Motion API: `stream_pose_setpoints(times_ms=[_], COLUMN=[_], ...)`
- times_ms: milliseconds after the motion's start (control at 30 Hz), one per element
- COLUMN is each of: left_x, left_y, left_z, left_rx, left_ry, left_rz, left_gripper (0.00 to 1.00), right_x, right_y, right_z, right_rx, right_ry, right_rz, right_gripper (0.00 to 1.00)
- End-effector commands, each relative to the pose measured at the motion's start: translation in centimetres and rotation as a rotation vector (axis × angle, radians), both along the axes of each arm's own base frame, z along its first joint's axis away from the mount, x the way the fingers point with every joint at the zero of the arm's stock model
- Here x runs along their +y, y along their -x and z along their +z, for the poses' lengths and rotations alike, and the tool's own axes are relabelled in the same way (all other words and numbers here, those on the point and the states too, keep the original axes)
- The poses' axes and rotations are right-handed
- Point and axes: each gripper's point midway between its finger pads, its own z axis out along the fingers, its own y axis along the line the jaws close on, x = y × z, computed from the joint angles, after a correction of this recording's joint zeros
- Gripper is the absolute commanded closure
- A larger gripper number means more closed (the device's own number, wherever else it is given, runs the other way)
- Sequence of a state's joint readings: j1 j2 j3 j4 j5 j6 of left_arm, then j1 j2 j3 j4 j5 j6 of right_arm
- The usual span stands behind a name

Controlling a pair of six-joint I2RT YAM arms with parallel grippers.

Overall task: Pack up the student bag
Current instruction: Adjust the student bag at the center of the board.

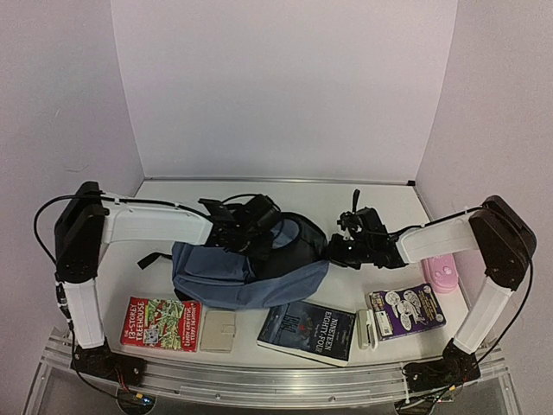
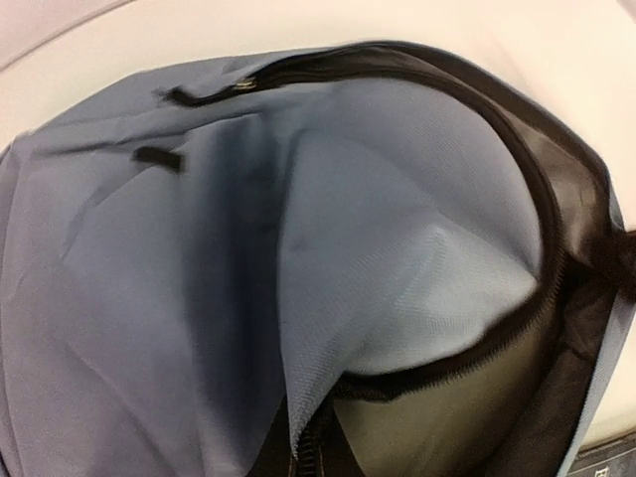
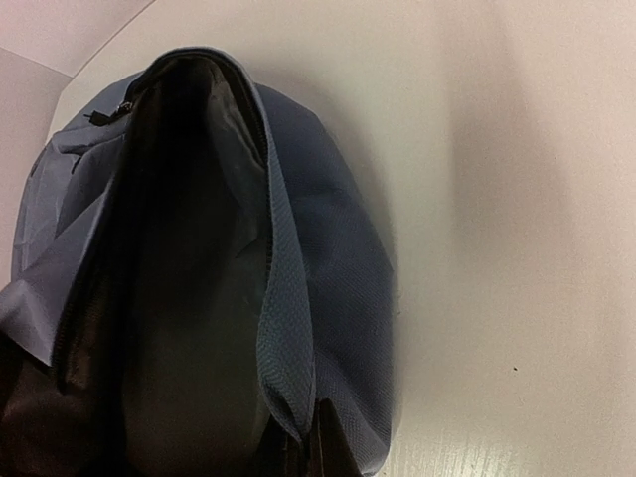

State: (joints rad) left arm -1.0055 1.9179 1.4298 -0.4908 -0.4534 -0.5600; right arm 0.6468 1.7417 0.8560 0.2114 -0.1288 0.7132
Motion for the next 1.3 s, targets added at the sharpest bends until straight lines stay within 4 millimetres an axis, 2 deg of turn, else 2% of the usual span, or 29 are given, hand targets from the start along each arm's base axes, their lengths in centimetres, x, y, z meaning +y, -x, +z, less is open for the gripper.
stream_pose_setpoints(times_ms=[0,33,100,233,433,567,633,767,900,1067,1200,1267], left_x=[6.1,7.2,9.7,13.8,15.3,15.3,15.5,16.1,15.9,16.4,17.8,18.6], left_y=[-3.5,-3.3,-3.5,-2.8,-2.3,-2.5,-2.6,-2.8,-2.7,-2.8,-3.0,-3.0], left_z=[5.6,4.9,5.0,2.5,-1.4,-2.3,-2.4,-1.4,-0.3,1.4,3.0,2.9], left_rx=[0.001,0.022,0.032,0.099,0.232,0.245,0.236,0.187,0.158,0.113,0.063,0.076], left_ry=[0.440,0.495,0.614,0.748,0.772,0.743,0.722,0.696,0.680,0.704,0.717,0.696], left_rz=[0.219,0.244,0.330,0.459,0.474,0.452,0.447,0.434,0.374,0.361,0.382,0.398], left_gripper=[1.00,1.00,0.99,0.96,0.90,0.80,0.70,0.41,0.22,0.09,0.04,0.03], right_x=[-0.9,-0.9,-1.2,-1.4,-1.5,-1.4,-1.3,-1.2,-1.1,-1.0,-0.9,-0.9], right_y=[0.4,0.4,0.5,0.8,0.8,0.9,1.0,1.1,1.2,1.2,1.1,1.1], right_z=[0.3,0.1,-0.5,-1.6,-1.5,-0.9,-0.5,-0.1,-0.4,-0.5,0.1,0.4], right_rx=[-0.001,0.005,0.021,0.047,0.044,0.033,0.024,0.014,0.021,0.024,0.013,0.008], right_ry=[-0.001,-0.001,0.004,0.011,0.011,0.004,0.001,-0.001,0.001,0.001,-0.006,-0.009], right_rz=[-0.054,-0.061,-0.076,-0.088,-0.092,-0.074,-0.065,-0.051,-0.041,-0.037,-0.034,-0.033], right_gripper=[1.00,1.00,1.00,1.00,1.00,1.00,1.00,1.00,1.00,1.00,1.00,1.00])
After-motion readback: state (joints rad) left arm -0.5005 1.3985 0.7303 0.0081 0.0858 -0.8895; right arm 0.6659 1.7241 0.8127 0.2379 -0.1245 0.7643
